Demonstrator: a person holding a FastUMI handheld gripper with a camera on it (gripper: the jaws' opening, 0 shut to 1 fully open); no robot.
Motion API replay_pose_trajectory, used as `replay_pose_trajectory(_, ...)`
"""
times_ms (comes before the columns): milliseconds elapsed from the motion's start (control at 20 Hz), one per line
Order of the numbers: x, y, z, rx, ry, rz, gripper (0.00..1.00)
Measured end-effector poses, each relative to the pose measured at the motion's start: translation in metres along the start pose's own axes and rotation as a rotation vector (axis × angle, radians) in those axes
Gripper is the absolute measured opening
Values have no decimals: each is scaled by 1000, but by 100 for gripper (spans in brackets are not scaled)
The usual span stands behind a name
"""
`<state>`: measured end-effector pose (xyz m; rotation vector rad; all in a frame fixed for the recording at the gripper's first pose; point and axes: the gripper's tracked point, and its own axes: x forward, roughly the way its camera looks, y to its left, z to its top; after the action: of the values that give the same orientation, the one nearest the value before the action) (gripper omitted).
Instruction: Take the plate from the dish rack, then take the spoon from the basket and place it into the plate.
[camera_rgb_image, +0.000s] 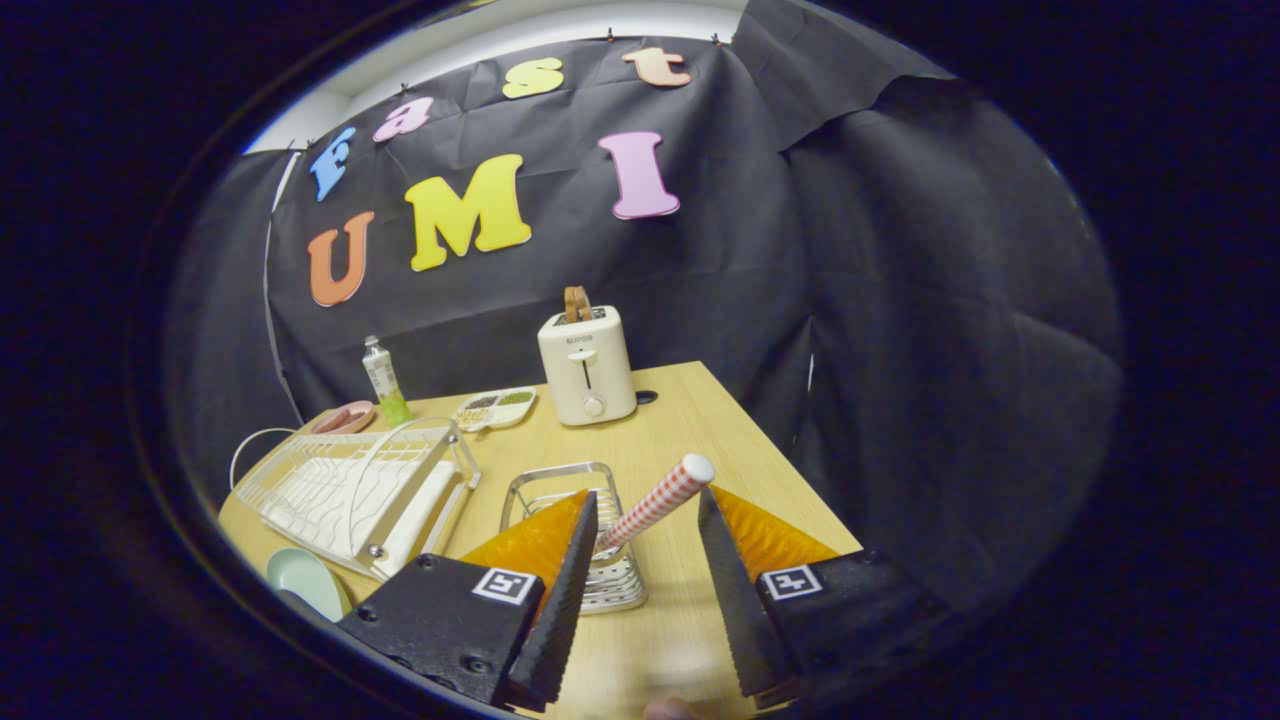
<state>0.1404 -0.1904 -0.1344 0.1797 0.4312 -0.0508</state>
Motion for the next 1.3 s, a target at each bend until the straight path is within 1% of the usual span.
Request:
replay_pose_trajectory(200, 5, 7, 2, 42, 29, 27, 48)
replay_pose_trajectory(300, 5, 11, 6, 37, 33, 36, 38)
replay_pose_trajectory(400, 2, 21, 10, 52, 48, 70, 33)
replay_pose_trajectory(500, 0, 35, 13, 90, 68, 117, 24)
replay_pose_trajectory(550, -1, 42, 14, 107, 79, 130, 18)
replay_pose_trajectory(650, -1, 45, 16, 104, 88, 128, 11)
replay_pose_trajectory(800, -9, 46, 31, 106, 63, 117, 9)
replay_pose_trajectory(900, -17, 39, 50, 90, 24, 84, 9)
replay_pose_trajectory(1000, -33, 36, 69, 74, -12, 57, 9)
replay_pose_trajectory(1100, -55, 40, 87, 78, -59, 47, 9)
replay_pose_trajectory(1150, -69, 47, 93, 84, -78, 64, 9)
replay_pose_trajectory(1300, -107, 80, 95, 77, -99, 117, 9)
